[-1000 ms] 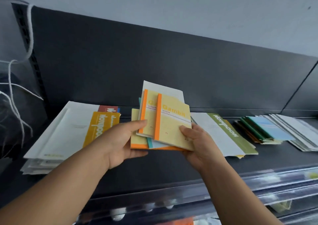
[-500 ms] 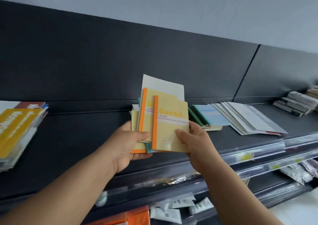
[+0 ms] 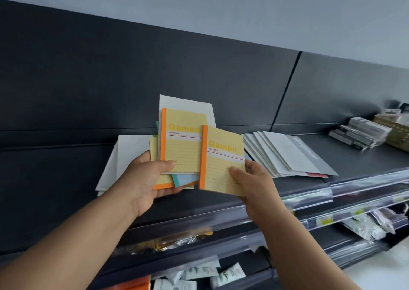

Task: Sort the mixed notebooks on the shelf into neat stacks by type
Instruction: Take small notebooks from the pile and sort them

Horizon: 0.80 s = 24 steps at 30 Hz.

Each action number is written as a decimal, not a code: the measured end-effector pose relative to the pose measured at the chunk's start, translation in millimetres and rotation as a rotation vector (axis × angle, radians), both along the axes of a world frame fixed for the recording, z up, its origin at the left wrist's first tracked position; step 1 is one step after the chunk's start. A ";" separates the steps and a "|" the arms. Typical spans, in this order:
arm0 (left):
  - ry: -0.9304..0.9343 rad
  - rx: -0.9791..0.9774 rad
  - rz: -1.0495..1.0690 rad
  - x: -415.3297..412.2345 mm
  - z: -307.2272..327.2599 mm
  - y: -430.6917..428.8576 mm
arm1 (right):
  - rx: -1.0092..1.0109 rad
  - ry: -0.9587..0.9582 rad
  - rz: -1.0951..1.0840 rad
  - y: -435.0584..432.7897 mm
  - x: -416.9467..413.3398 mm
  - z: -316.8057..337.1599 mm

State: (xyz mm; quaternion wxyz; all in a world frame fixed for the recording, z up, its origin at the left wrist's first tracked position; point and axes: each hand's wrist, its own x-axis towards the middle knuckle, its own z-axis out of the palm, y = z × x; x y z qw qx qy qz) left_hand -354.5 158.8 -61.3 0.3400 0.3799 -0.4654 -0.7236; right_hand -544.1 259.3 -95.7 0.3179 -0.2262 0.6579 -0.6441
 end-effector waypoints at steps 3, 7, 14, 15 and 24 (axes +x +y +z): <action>0.018 -0.001 0.012 -17.4 4.5 -17.9 | 0.001 0.005 -0.028 -8.3 -23.9 7.3; 0.039 -0.021 0.008 -40.0 11.9 -41.8 | -0.001 0.070 -0.070 -21.7 -59.0 23.6; 0.062 -0.032 0.042 -64.8 15.2 -64.2 | 0.021 0.150 -0.082 -52.3 -110.2 23.9; 0.060 -0.032 0.052 -67.8 16.3 -64.7 | 0.049 0.176 -0.058 -58.2 -113.6 21.9; 0.019 -0.036 0.148 -112.8 5.4 -38.5 | 0.388 0.660 0.197 -77.4 -147.6 -7.7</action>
